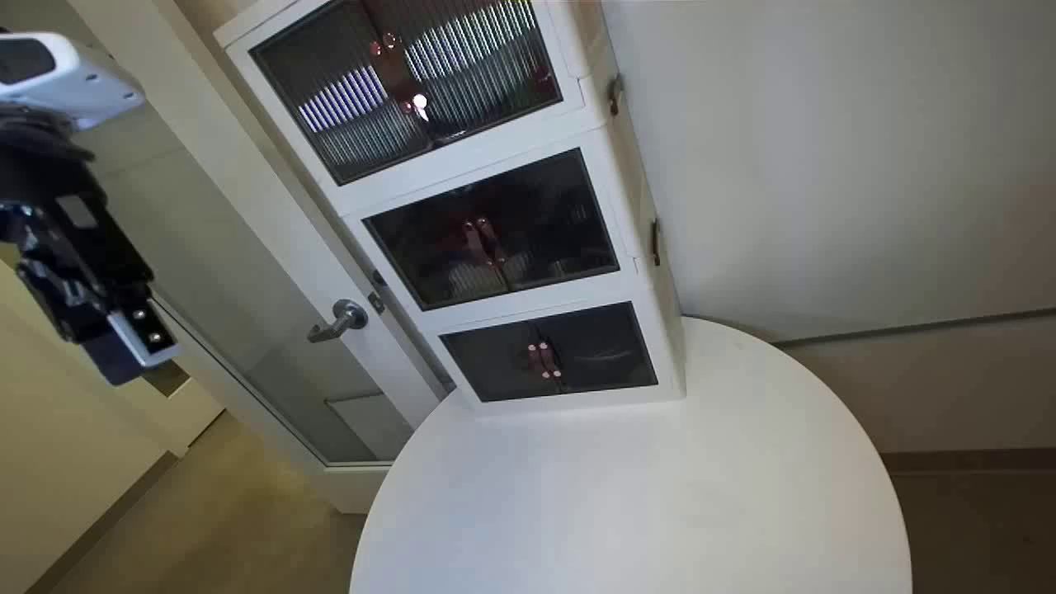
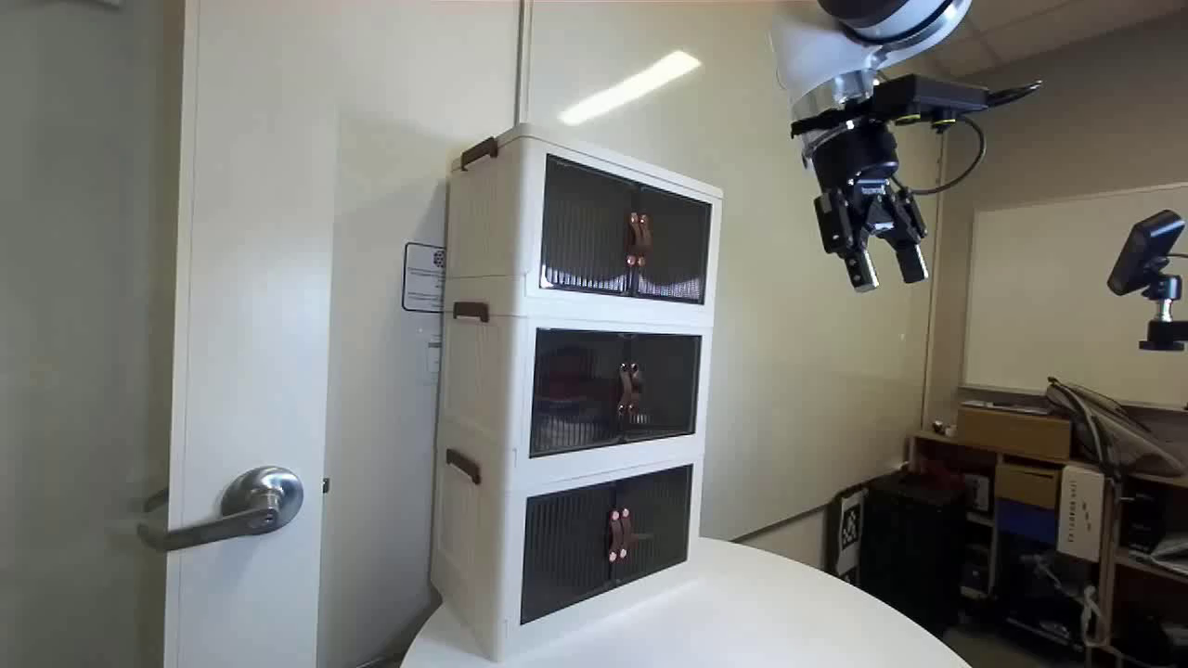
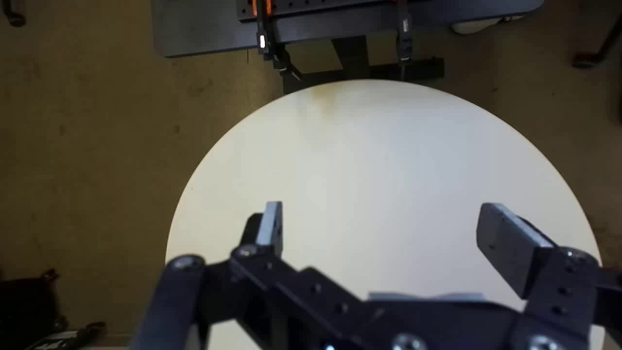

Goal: Open the doors of the topmost cabinet

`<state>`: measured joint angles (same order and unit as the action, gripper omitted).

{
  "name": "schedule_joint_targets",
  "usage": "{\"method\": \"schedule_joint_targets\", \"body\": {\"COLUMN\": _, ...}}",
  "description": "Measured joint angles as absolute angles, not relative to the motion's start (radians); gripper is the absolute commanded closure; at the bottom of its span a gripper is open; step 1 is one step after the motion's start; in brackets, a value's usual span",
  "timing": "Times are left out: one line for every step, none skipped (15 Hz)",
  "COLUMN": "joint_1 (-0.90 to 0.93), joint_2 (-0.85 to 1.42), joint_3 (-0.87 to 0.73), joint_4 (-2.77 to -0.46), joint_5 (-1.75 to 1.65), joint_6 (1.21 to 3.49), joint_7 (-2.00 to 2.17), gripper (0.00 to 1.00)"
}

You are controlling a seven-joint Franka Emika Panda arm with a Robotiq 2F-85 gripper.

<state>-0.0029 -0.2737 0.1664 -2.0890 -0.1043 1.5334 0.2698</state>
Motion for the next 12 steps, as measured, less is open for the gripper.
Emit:
{"method": "schedule_joint_targets", "body": {"joint_1": -0.003, "joint_2": -0.274, "joint_3": 0.166, "joint_4": -2.089, "joint_5": -0.104, "joint_6": 1.534, "joint_7": 0.270, "gripper": 0.00}}
{"method": "schedule_joint_targets", "body": {"joint_1": -0.001, "joint_2": -0.274, "joint_3": 0.164, "joint_4": -2.089, "joint_5": -0.104, "joint_6": 1.534, "joint_7": 0.270, "gripper": 0.00}}
{"method": "schedule_joint_targets", "body": {"joint_1": 0.003, "joint_2": -0.273, "joint_3": 0.161, "joint_4": -2.089, "joint_5": -0.101, "joint_6": 1.535, "joint_7": 0.270, "gripper": 0.00}}
{"method": "schedule_joint_targets", "body": {"joint_1": 0.006, "joint_2": -0.273, "joint_3": 0.158, "joint_4": -2.089, "joint_5": -0.094, "joint_6": 1.538, "joint_7": 0.270, "gripper": 0.00}}
{"method": "schedule_joint_targets", "body": {"joint_1": 0.007, "joint_2": -0.271, "joint_3": 0.154, "joint_4": -2.089, "joint_5": -0.081, "joint_6": 1.547, "joint_7": 0.270, "gripper": 0.00}}
{"method": "schedule_joint_targets", "body": {"joint_1": 0.007, "joint_2": -0.268, "joint_3": 0.150, "joint_4": -2.088, "joint_5": -0.065, "joint_6": 1.561, "joint_7": 0.271, "gripper": 0.00}}
{"method": "schedule_joint_targets", "body": {"joint_1": 0.007, "joint_2": -0.263, "joint_3": 0.144, "joint_4": -2.087, "joint_5": -0.044, "joint_6": 1.579, "joint_7": 0.277, "gripper": 0.00}}
{"method": "schedule_joint_targets", "body": {"joint_1": 0.007, "joint_2": -0.257, "joint_3": 0.137, "joint_4": -2.086, "joint_5": -0.020, "joint_6": 1.601, "joint_7": 0.287, "gripper": 0.00}}
{"method": "schedule_joint_targets", "body": {"joint_1": 0.007, "joint_2": -0.250, "joint_3": 0.129, "joint_4": -2.084, "joint_5": 0.004, "joint_6": 1.624, "joint_7": 0.301, "gripper": 0.00}}
{"method": "schedule_joint_targets", "body": {"joint_1": 0.005, "joint_2": -0.241, "joint_3": 0.121, "joint_4": -2.083, "joint_5": 0.029, "joint_6": 1.653, "joint_7": 0.318, "gripper": 0.00}}
{"method": "schedule_joint_targets", "body": {"joint_1": 0.003, "joint_2": -0.232, "joint_3": 0.113, "joint_4": -2.082, "joint_5": 0.053, "joint_6": 1.687, "joint_7": 0.337, "gripper": 0.00}}
{"method": "schedule_joint_targets", "body": {"joint_1": 0.002, "joint_2": -0.222, "joint_3": 0.105, "joint_4": -2.082, "joint_5": 0.073, "joint_6": 1.729, "joint_7": 0.356, "gripper": 0.00}}
